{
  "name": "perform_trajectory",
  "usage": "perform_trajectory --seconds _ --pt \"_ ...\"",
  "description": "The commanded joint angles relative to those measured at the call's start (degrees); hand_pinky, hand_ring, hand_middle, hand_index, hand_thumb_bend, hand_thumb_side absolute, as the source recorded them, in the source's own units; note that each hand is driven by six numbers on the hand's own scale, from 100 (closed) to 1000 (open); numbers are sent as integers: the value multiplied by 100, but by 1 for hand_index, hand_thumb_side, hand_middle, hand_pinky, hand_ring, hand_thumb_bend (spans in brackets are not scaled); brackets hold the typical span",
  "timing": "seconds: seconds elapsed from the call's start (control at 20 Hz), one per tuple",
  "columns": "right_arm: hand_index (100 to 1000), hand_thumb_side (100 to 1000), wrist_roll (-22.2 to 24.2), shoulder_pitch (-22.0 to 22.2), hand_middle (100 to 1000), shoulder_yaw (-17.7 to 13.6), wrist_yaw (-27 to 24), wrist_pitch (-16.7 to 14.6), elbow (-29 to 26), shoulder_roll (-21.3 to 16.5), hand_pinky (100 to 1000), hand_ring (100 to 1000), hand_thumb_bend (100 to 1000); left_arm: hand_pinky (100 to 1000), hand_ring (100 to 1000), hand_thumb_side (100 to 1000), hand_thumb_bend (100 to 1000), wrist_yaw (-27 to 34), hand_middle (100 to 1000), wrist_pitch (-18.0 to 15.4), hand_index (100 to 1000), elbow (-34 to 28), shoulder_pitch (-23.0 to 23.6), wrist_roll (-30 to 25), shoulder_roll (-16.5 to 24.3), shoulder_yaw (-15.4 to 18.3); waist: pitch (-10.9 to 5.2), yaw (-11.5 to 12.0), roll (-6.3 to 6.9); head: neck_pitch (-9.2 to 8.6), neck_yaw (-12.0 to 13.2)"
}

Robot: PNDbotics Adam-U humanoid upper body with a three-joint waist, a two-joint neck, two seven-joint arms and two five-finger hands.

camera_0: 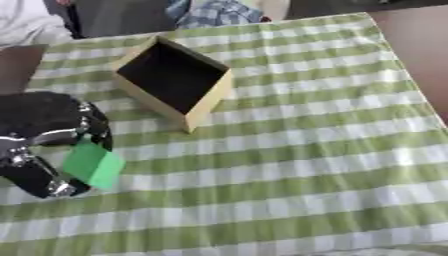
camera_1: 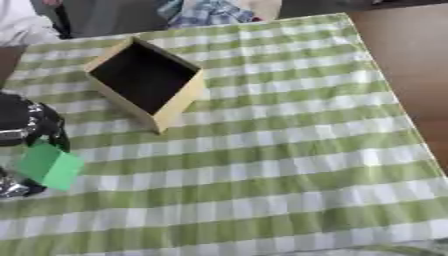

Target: Pick up objects on the table and place them in the box.

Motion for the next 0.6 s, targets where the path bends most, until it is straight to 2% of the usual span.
perform_trajectory --seconds 0.05,0.3,0.4,0.45,0.5,0.6 --pt "906 959 -9 -48 724 -12 20 6 -88 -182 584 802 100 333 454 100 310 -65 389 39 548 -58 -304 -67 76 274 -98 4 -11 15 9" --pt "906 959 -2 -43 724 -4 17 5 -88 -190 583 802 100 329 451 100 316 -131 385 -67 541 546 -1030 -420 -286 260 -102 -9 -20 21 47" --pt "907 960 0 -43 724 -3 14 5 -88 -189 583 802 100 329 450 100 315 -170 384 -160 540 963 -1361 -545 -498 197 -98 -12 -23 24 68" --pt "907 957 2 -45 724 0 12 4 -88 -187 582 802 100 329 450 100 281 -211 383 -208 538 1203 -1520 -604 -608 157 -94 -13 -25 23 76" --pt "907 960 5 -46 723 2 10 4 -88 -185 582 802 100 331 452 100 325 -275 385 -258 538 1487 -1687 -657 -733 113 -89 -17 -29 19 83" --pt "907 961 7 -46 723 1 3 5 -88 -180 581 802 100 330 450 100 319 -438 384 -362 538 2095 -1995 -696 -1004 50 -73 -26 -42 4 88"
